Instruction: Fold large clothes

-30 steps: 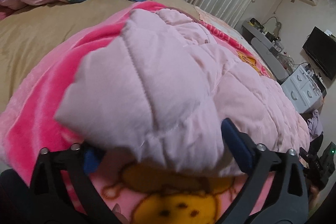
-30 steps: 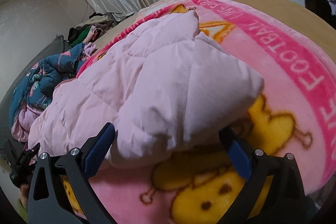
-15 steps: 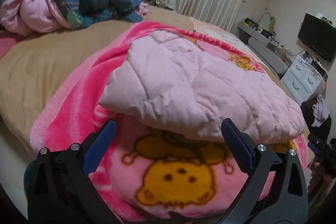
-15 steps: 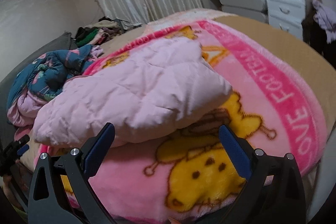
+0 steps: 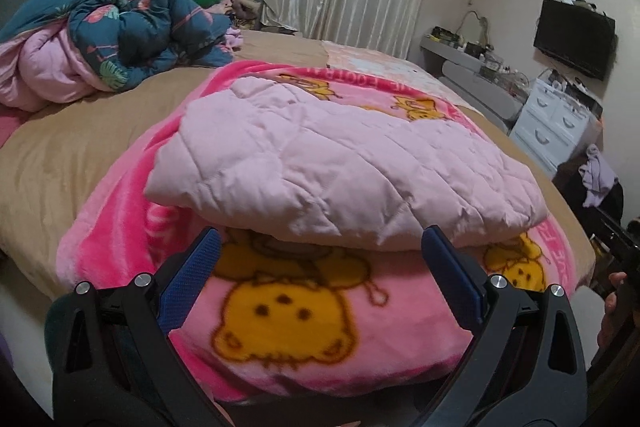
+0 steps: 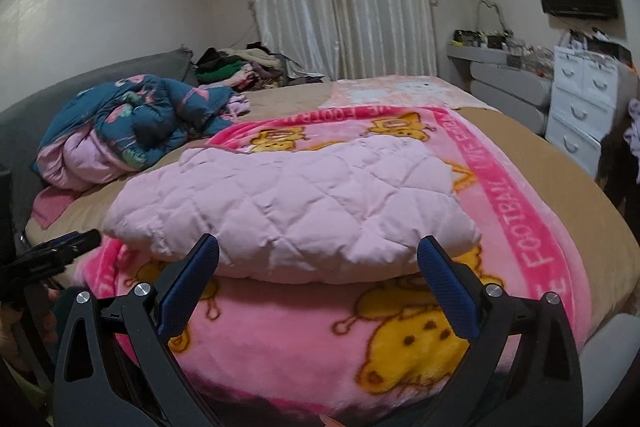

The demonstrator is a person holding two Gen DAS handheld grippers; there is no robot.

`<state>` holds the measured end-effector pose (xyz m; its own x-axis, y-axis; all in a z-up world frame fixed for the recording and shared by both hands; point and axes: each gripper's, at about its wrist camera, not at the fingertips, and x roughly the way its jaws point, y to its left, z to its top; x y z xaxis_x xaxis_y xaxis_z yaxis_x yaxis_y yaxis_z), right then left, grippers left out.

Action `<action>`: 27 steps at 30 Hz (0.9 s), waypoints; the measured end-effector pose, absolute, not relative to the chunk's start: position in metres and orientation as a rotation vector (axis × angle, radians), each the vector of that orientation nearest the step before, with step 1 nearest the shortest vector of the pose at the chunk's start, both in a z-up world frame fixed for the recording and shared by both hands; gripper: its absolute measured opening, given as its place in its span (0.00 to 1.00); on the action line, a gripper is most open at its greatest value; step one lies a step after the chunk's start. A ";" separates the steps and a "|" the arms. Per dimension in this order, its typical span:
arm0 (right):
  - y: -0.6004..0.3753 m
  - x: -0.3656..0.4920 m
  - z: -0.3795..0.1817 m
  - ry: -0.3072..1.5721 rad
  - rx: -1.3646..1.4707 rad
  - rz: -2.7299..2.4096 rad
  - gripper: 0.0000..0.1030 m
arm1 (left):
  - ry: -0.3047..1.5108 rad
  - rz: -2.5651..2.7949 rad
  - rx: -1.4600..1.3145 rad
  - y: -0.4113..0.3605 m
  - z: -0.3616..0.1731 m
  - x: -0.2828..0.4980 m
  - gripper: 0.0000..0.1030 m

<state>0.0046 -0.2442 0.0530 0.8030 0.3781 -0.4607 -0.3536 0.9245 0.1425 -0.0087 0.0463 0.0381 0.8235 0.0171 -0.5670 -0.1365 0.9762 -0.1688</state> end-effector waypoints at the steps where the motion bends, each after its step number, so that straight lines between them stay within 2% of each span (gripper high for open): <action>1: -0.239 0.001 0.054 0.502 0.036 0.399 0.96 | 0.598 0.082 -0.198 0.042 0.038 -0.009 0.91; 7: -0.220 -0.012 0.052 0.506 -0.017 0.446 0.96 | 0.600 0.057 -0.167 0.024 0.037 -0.011 0.91; 15: -0.203 -0.009 0.029 0.625 -0.014 0.469 0.96 | 0.652 0.078 -0.147 0.016 0.028 -0.005 0.91; 27: -0.199 -0.007 0.024 0.635 -0.025 0.465 0.96 | 0.642 0.078 -0.123 0.012 0.029 -0.008 0.91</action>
